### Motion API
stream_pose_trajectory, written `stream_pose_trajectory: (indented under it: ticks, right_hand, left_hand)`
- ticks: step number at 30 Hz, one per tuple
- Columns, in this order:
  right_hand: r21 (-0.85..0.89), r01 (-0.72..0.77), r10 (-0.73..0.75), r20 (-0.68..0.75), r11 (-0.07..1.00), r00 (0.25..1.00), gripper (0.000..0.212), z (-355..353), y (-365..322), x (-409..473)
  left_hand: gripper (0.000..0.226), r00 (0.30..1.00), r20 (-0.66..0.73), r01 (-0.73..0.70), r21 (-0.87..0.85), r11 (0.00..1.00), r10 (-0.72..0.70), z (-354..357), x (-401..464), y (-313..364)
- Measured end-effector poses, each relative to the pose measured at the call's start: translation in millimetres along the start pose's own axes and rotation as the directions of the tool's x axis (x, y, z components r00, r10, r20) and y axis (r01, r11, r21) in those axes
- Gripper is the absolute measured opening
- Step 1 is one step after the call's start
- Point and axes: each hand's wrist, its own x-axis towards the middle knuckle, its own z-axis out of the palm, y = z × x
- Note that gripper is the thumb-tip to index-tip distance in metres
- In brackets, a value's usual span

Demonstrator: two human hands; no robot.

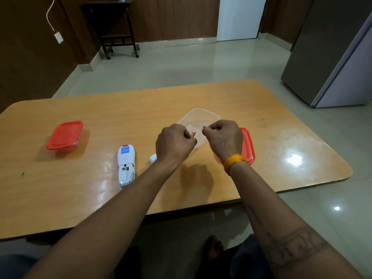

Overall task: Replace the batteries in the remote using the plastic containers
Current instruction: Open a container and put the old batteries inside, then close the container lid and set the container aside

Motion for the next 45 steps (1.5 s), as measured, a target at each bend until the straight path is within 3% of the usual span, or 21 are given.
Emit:
stream_pose_trajectory:
  ticks: [3, 8, 12, 17, 19, 21, 22, 24, 27, 30, 36, 38, 41, 45]
  right_hand:
    - [-0.169, 0.030, -0.024, 0.040, 0.985, 0.999, 0.014, 13.5, -2.3, 23.8]
    - [-0.484, 0.143, -0.063, 0.177, 0.863, 0.982, 0.015, 34.4, -3.4, 61.9]
    - [-0.595, 0.277, -0.147, 0.258, 0.754, 0.955, 0.005, 39.0, -2.8, 77.5]
    - [-0.656, 0.369, -0.197, 0.323, 0.659, 0.926, 0.022, 42.8, -6.6, 82.1]
    - [-0.649, 0.355, -0.189, 0.313, 0.673, 0.931, 0.026, 43.2, -5.4, 83.7]
    - [-0.621, 0.343, -0.192, 0.298, 0.705, 0.935, 0.016, 41.3, -5.3, 82.5]
    - [-0.596, 0.336, -0.200, 0.284, 0.729, 0.938, 0.007, 39.4, -4.5, 81.8]
    - [-0.525, 0.312, -0.220, 0.232, 0.792, 0.948, 0.014, 32.1, -2.7, 77.6]
    - [-0.382, 0.242, -0.230, 0.077, 0.892, 0.970, 0.022, 9.9, 1.8, 60.7]
    - [-0.283, 0.173, -0.185, -0.015, 0.944, 0.983, 0.022, -11.8, 16.2, 42.5]
    - [-0.302, 0.065, -0.099, -0.097, 0.951, 0.990, 0.023, -43.5, 45.8, 9.4]
    - [-0.357, 0.032, -0.074, -0.105, 0.934, 0.992, 0.027, -49.5, 54.4, 3.7]
    - [-0.459, -0.031, -0.011, -0.088, 0.888, 0.996, 0.037, -56.2, 64.3, 2.1]
    - [-0.452, -0.068, 0.044, -0.064, 0.889, 0.997, 0.041, -57.3, 67.4, 5.0]
  left_hand:
    - [0.024, 1.000, 0.020, -0.024, 0.085, 0.996, 0.022, 5.6, 32.2, 9.8]
    - [0.017, 0.984, 0.165, -0.112, 0.321, 0.940, 0.061, 13.1, 69.9, 28.6]
    - [0.020, 0.959, 0.279, -0.174, 0.464, 0.869, 0.043, 19.5, 82.3, 31.6]
    - [0.021, 0.944, 0.326, -0.215, 0.486, 0.847, 0.053, 25.9, 85.4, 33.0]
    - [0.030, 0.948, 0.312, -0.202, 0.462, 0.863, 0.055, 25.2, 86.0, 31.6]
    - [0.031, 0.960, 0.275, -0.175, 0.431, 0.885, 0.056, 22.8, 84.4, 30.4]
    - [0.027, 0.965, 0.254, -0.166, 0.408, 0.898, 0.063, 20.8, 82.8, 30.4]
    - [0.014, 0.976, 0.203, -0.142, 0.329, 0.933, 0.077, 15.7, 77.5, 30.5]
    - [0.031, 0.994, 0.054, -0.101, 0.106, 0.989, 0.096, 9.0, 63.7, 32.4]
    - [0.021, 0.999, -0.023, -0.048, -0.162, 0.986, 0.045, 1.4, 37.6, 43.4]
    - [0.015, 0.975, 0.216, 0.166, -0.542, 0.824, -0.054, 20.6, -23.6, 56.2]
    - [0.019, 0.955, 0.294, 0.197, -0.528, 0.826, -0.039, 32.2, -39.3, 56.0]
    - [0.045, 0.929, 0.367, 0.219, -0.426, 0.878, -0.053, 44.1, -52.9, 59.5]
    - [0.050, 0.932, 0.352, 0.234, -0.419, 0.877, -0.080, 52.0, -52.6, 63.4]
